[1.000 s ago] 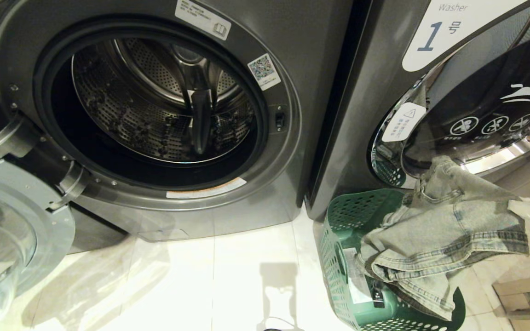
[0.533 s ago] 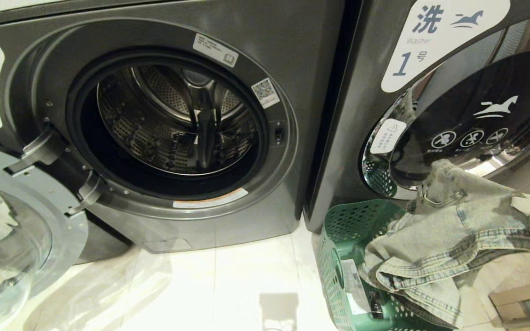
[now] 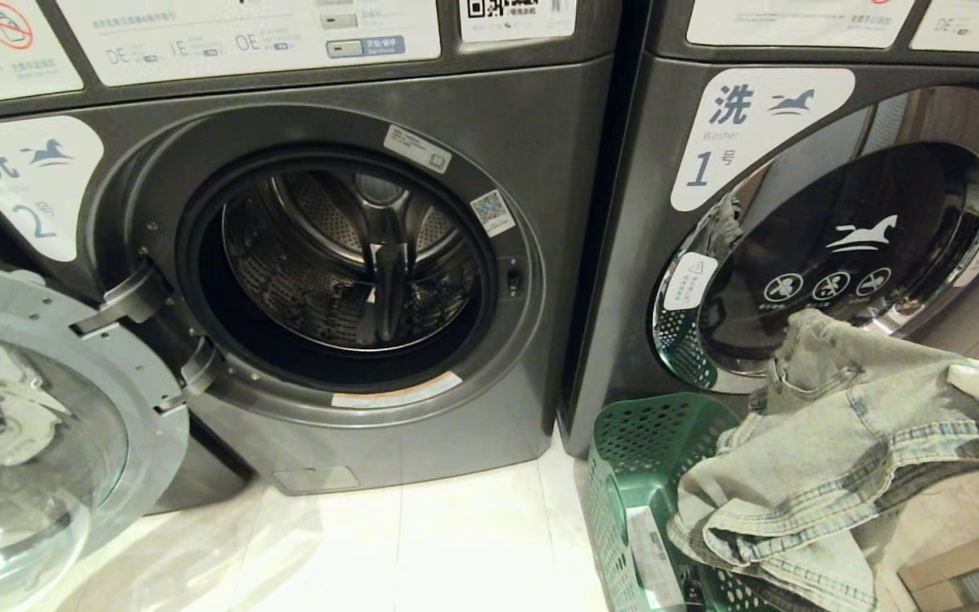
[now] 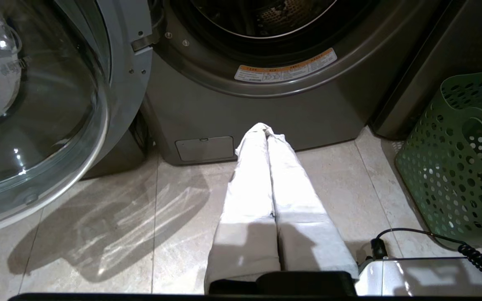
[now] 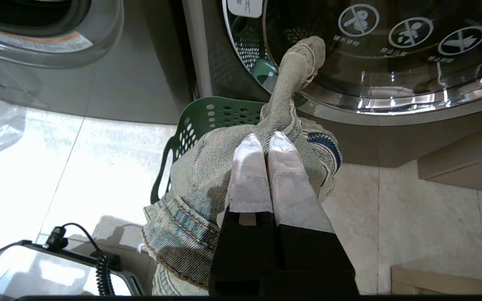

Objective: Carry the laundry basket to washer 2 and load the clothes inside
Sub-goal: Place the clothes into the washing machine

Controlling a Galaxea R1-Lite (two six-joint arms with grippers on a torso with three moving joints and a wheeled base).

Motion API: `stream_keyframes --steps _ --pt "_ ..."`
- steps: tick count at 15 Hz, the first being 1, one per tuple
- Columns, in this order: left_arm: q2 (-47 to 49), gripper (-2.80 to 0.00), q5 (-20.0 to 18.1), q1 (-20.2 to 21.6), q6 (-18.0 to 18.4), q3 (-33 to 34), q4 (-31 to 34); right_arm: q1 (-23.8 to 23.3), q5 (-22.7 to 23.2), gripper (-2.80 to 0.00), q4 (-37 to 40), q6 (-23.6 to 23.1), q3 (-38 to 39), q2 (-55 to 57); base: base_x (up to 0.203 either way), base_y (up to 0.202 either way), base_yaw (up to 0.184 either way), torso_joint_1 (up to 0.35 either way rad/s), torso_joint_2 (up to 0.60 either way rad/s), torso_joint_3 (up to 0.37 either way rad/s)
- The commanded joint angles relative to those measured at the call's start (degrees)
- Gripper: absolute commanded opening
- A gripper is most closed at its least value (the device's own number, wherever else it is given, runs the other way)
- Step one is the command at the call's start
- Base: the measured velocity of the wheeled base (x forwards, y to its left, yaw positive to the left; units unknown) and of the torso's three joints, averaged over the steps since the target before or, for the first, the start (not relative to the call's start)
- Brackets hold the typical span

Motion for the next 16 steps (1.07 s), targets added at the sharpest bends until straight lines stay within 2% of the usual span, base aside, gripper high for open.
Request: stream_keyframes --steps 1,10,16 --pt "0.1 -2.8 0.0 0.0 0.1 0.0 0.0 0.0 0.1 -2.8 -0.1 0.0 0.0 0.1 0.0 0.0 0.0 -0.002 0.0 0.198" --pt "0.1 -2.8 0.0 0.0 0.1 0.0 -0.1 0.0 0.2 -2.8 0.5 -0.1 0.3 0.2 0.0 0.0 0.0 0.002 0.0 0.195" --pt "0.1 -2.8 0.0 0.0 -0.2 0.0 -0.1 0.0 0.1 -2.8 0.7 -0.1 0.1 0.3 0.0 0.0 0.0 0.0 0.0 0.025"
